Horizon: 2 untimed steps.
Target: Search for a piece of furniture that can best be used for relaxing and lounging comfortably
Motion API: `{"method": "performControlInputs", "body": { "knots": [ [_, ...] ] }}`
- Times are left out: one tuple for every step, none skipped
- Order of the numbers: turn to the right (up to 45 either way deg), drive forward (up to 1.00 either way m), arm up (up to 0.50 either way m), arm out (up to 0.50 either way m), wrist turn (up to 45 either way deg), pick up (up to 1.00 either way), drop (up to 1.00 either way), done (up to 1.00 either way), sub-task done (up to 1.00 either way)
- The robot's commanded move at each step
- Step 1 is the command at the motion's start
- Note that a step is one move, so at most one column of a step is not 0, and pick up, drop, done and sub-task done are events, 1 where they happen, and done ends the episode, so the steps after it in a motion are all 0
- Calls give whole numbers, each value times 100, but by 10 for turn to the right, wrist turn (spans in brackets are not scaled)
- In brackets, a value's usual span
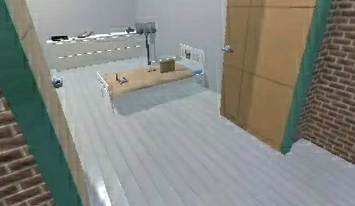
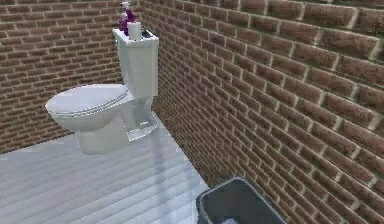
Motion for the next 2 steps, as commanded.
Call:
{"method": "performControlInputs", "body": {
  "knots": [
    [0, 80, 0, 0, 0, 0, 0, 0, 0],
    [-30, 0, 0, 0, 0, 0, 0, 0, 0]
  ]
}}
